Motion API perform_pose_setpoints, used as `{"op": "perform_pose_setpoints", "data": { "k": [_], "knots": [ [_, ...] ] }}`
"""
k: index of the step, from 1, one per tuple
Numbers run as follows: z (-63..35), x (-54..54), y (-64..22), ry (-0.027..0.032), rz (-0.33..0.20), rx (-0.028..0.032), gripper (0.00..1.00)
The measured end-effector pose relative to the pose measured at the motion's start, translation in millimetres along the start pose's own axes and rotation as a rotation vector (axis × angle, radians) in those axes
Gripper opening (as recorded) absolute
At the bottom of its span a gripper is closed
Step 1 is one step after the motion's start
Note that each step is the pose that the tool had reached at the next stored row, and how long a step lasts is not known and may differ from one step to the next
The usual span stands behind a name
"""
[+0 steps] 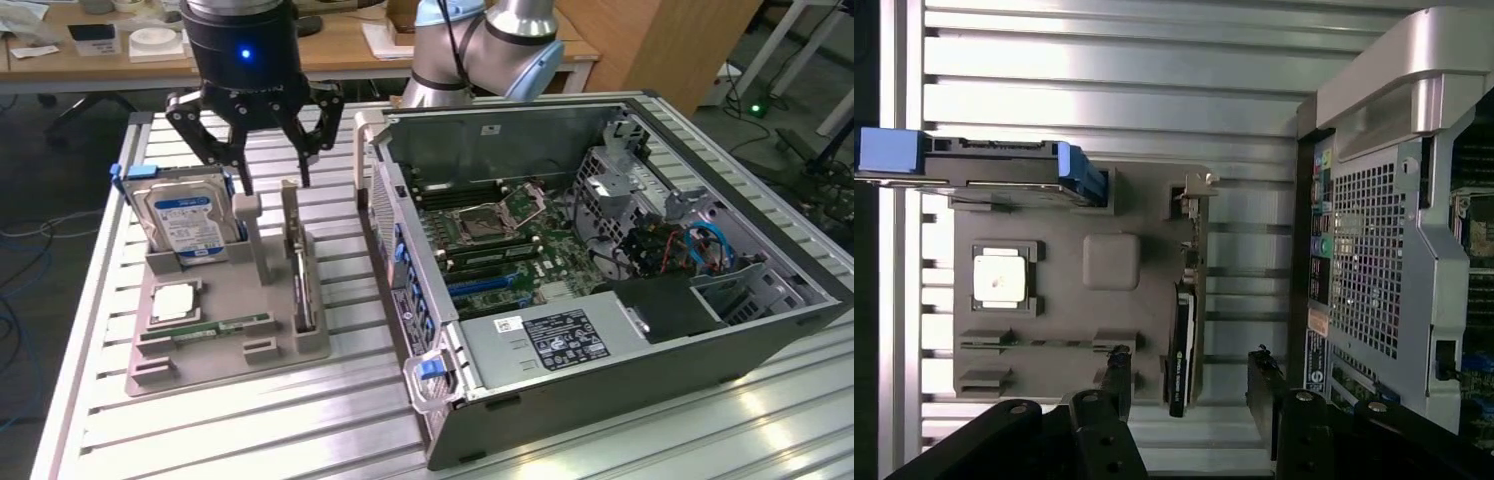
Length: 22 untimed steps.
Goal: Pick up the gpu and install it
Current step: 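Pick up the gpu and move the gpu toward the slot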
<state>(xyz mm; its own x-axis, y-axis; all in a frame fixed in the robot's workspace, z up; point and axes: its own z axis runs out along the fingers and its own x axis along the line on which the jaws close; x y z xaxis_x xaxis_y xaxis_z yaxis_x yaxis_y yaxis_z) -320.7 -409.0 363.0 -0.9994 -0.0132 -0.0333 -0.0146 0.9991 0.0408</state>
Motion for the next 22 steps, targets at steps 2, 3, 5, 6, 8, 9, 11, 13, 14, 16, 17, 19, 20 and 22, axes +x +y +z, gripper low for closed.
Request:
{"op": "perform_pose_setpoints", "data": {
  "k": [2,3,5,6,8,9,11,13,14,16,17,19,20,22],
  "knots": [
    [2.1,0.0,-0.2,-0.0001,0.0,-0.0001,0.59],
    [3.1,0.1,-0.3,-0.0001,0.0,-0.0001,0.59],
    [4.8,0.1,-0.4,-0.0001,0.0,-0.0001,0.59],
    [5.7,0.1,-0.4,-0.0001,0.0,-0.0001,0.59],
    [7.9,0.2,-0.7,-0.0001,0.0,-0.0001,0.59],
    [9.1,0.3,-0.8,-0.0001,0.0,-0.0001,0.59],
    [11.4,0.3,-1.0,0.0,0.0,-0.0001,0.59],
    [13.8,0.4,-1.4,0.0,0.0,-0.0001,0.59],
    [14.9,0.4,-1.7,0.0,0.0,-0.0001,0.59],
    [16.7,0.6,-4.8,0.0002,0.0,0.0,0.59],
    [17.5,0.6,-6.9,0.0,0.0,-0.0001,0.59],
    [19.0,0.7,-9.7,0.0,0.0,-0.0001,0.59],
    [19.7,0.7,-10.3,-0.0001,0.0,-0.0003,0.59],
    [21.2,0.9,-10.8,-0.0001,0.0,-0.0002,0.59]
  ]
}}
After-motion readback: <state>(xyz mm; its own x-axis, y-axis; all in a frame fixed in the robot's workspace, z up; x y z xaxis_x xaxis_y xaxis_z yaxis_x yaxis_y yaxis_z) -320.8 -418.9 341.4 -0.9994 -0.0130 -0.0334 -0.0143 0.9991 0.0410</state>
